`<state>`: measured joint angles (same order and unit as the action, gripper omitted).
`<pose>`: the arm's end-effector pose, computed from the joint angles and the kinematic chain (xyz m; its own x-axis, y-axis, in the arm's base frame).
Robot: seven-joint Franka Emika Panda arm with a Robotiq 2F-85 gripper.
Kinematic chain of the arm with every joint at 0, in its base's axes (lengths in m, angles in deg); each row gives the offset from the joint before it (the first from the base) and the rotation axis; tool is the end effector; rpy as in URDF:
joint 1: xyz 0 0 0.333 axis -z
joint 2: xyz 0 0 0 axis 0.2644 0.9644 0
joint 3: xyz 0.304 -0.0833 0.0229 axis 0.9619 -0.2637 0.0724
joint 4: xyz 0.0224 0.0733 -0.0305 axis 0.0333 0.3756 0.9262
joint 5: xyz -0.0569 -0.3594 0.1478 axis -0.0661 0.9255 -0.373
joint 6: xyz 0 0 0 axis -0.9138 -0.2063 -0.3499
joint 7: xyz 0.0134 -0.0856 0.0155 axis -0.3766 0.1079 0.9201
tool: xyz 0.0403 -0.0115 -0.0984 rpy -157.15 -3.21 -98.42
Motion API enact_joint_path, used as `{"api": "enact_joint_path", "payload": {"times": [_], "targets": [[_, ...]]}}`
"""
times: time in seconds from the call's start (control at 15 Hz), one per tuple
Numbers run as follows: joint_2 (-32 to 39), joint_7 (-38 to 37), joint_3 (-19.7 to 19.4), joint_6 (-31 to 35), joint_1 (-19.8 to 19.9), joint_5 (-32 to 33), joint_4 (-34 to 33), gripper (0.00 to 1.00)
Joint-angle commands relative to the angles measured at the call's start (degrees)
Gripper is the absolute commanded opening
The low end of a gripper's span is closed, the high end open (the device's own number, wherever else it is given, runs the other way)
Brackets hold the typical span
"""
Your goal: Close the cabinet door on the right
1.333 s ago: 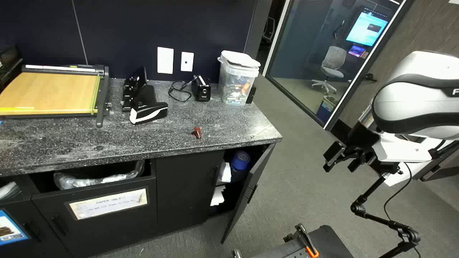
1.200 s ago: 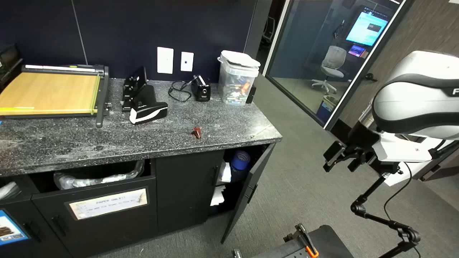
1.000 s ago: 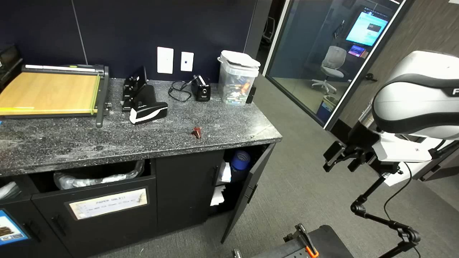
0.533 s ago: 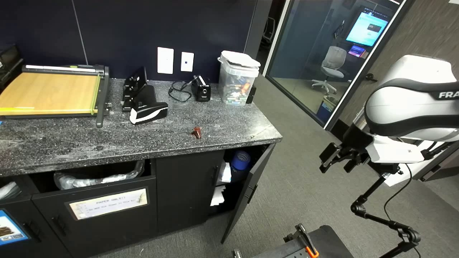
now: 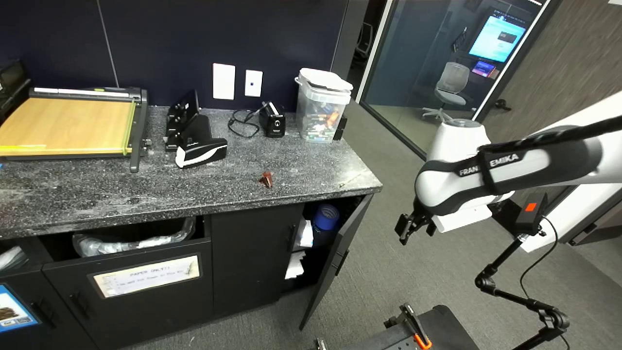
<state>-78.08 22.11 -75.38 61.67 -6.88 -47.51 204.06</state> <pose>0.4931 -0.1391 0.2767 0.9971 0.0109 -0.0758 0.0254 -0.9808 0.1934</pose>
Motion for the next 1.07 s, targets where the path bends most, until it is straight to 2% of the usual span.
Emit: {"api": "enact_joint_path", "payload": {"times": [0.0,0.33,0.67,1.0], "targets": [[13.36,-0.75,-1.28,3.88,-1.21,6.22,-8.92,1.00],[26.25,3.17,-0.19,14.80,0.23,2.70,-11.49,1.00],[36.23,6.60,3.12,23.90,2.32,-2.06,-13.90,1.00],[44.84,11.46,9.98,36.39,7.47,-5.58,-19.13,1.00]]}}
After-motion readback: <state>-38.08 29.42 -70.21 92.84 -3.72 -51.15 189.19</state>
